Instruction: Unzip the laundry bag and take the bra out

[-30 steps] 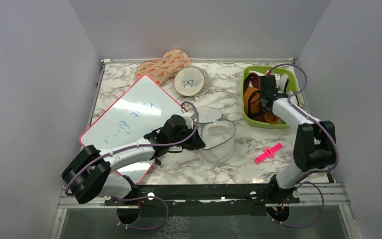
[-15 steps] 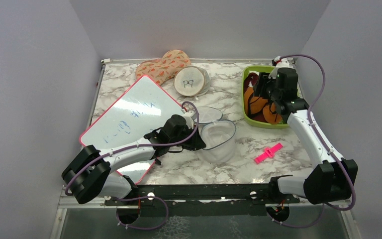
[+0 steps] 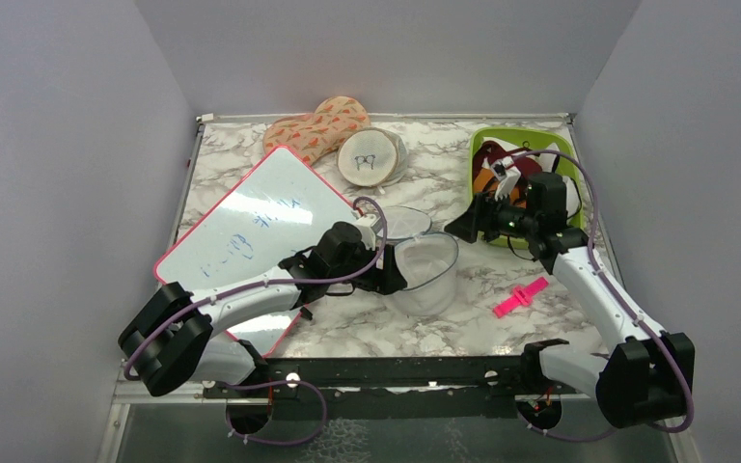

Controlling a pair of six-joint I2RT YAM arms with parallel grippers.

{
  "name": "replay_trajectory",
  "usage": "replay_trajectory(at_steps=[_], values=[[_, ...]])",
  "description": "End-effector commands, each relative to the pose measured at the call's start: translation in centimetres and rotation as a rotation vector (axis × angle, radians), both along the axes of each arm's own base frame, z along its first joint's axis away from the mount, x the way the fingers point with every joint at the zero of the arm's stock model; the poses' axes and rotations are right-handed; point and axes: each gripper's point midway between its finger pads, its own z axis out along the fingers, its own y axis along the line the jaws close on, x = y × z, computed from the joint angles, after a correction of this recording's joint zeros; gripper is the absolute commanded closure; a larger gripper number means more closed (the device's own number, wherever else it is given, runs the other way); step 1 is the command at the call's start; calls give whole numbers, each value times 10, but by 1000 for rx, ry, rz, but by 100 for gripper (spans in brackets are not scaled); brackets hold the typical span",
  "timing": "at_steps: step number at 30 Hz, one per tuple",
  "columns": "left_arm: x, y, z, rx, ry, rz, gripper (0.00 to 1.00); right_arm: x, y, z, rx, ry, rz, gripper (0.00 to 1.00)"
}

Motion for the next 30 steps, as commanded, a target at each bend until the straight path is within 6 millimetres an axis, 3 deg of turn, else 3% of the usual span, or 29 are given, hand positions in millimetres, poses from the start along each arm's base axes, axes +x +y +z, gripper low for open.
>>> replay_trajectory(at_steps=[1,5,9,12,16,19,23,30], values=[[19,1,23,33,-107,22,25,-27,10,5,29,-1,102,34],[29,7,34,51,-150,59,19,-46,21,-7,57,65,169,34],[37,9,50,27,-177,97,16,-74,48,-8,126,126,288,35],[41,9,59,3,-198,119,14,-81,65,-15,116,139,303,36],[47,10,63,-4,-205,146,9,-95,77,-50,101,306,303,47],[50,11,62,-51,-165,181,7,-107,73,-78,75,411,280,53],[52,11,70,-146,-144,246,9,-106,56,-105,-16,446,155,53],[76,22,56,-214,-15,464,15,-105,47,-114,-56,445,93,53]])
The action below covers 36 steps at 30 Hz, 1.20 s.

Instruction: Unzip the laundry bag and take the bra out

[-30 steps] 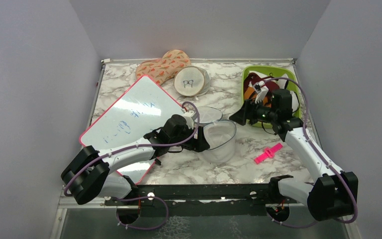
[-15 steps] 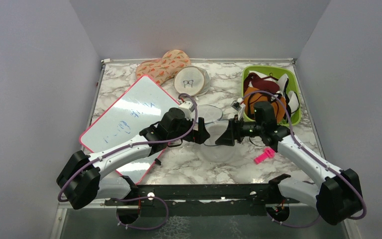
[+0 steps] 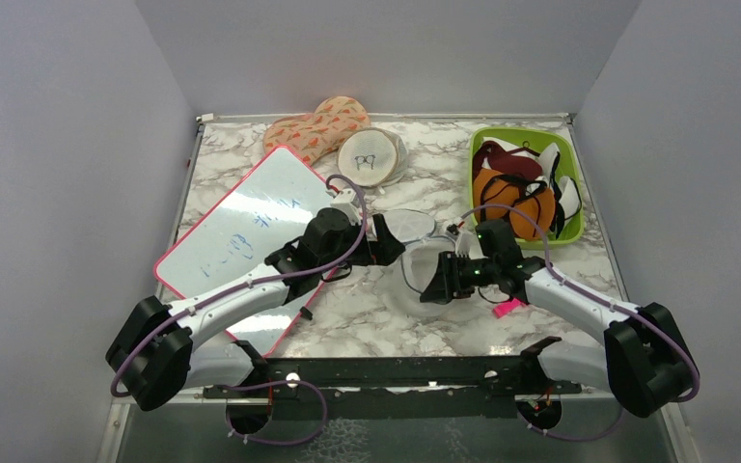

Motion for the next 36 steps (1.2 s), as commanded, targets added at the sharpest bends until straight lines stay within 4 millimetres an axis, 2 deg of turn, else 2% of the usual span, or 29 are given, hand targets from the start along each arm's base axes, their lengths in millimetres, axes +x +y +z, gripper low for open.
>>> replay_trajectory(at_steps=[1,3,7,12,17,21,27,30,31,36], values=[[24,3,1,-153,87,169,16,8,-6,-2,-41,-38,-52,53],[31,-1,-2,-234,143,205,18,9,-5,0,-40,-47,-51,53],[45,-1,-24,-324,297,340,23,12,-5,4,-34,-63,-56,53],[62,-9,-41,-340,370,421,17,14,-4,9,-34,-80,-50,53],[74,-18,-59,-361,428,472,21,15,-4,14,-29,-100,-51,53],[85,-16,-77,-380,440,551,36,16,-4,16,-28,-113,-50,53],[104,-27,-82,-429,388,547,53,17,-3,22,-19,-124,-39,53],[111,-29,-72,-441,308,524,62,16,-3,25,-18,-132,-36,52],[115,-30,-62,-454,252,500,66,16,-3,25,-18,-134,-35,52],[120,-37,-36,-495,94,408,91,16,-3,41,-3,-167,-29,52]])
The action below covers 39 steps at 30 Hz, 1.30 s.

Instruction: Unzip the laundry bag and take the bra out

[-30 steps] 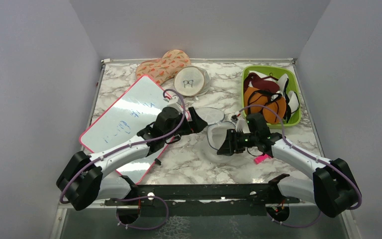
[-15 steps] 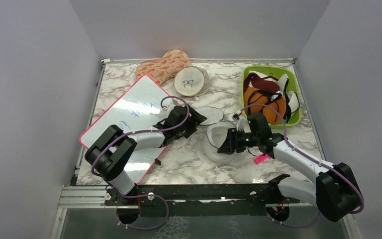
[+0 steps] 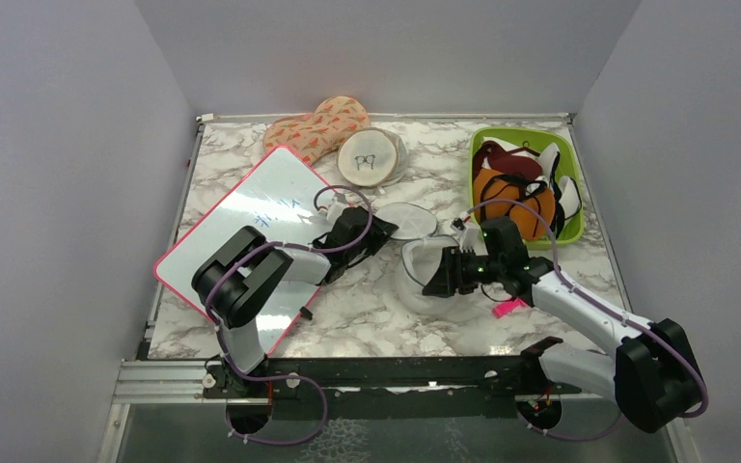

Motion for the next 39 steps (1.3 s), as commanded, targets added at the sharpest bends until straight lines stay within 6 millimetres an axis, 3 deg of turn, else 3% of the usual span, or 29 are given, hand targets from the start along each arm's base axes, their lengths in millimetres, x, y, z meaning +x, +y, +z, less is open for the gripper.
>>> replay_trajectory(at_steps=[1,3,11,18,21,25,31,35,39], values=[[17,-10,50,-68,-255,-17,94,7,2,31,19,-89,5,52],[14,-10,58,-90,-321,-31,100,9,2,49,36,-139,4,50],[-9,-18,111,-115,-679,-174,100,24,-11,121,48,-375,-88,40],[-52,-26,158,14,-1164,-378,100,30,-19,146,50,-456,-142,40],[-75,-32,161,98,-1369,-506,100,32,-23,147,28,-460,-165,40],[-94,-36,154,149,-1502,-630,100,36,-31,155,13,-478,-218,38],[-108,-33,154,214,-1641,-705,100,57,-51,187,-47,-530,-372,12],[-108,-30,159,258,-1695,-683,100,84,-62,180,-126,-383,-553,0],[-110,-29,165,270,-1735,-680,100,104,-67,174,-125,-217,-757,0]])
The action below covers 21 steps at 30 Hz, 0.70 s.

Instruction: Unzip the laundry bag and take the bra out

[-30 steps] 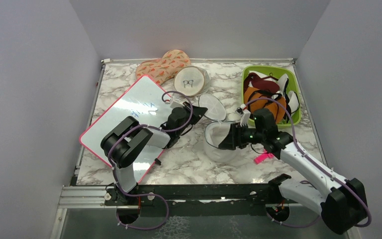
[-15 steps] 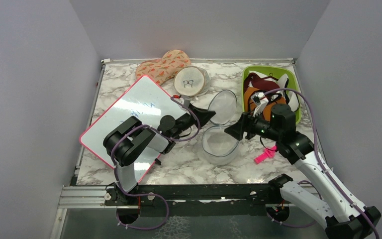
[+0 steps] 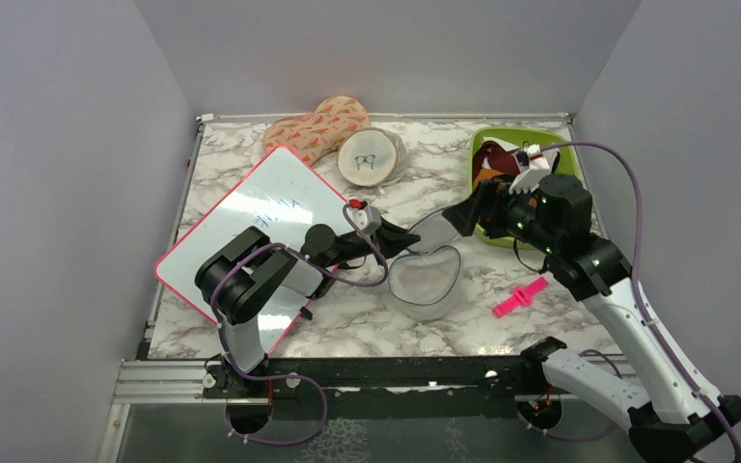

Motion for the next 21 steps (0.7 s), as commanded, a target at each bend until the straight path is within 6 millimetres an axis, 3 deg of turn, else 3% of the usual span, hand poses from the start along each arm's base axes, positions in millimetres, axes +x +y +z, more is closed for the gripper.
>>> replay_trajectory(at_steps=[1,6,9,14,21], values=[[-20,11,65,-148,-323,-32,100,19,-19,-26,67,222,-307,0],[-22,13,73,-157,-359,-28,100,31,-12,-27,151,339,-415,0],[-23,13,76,-160,-371,-30,100,28,-1,-27,258,411,-435,4],[-26,13,79,-161,-392,-37,100,18,12,-32,484,480,-456,23],[-28,14,79,-159,-405,-43,100,11,12,-46,579,544,-511,41]])
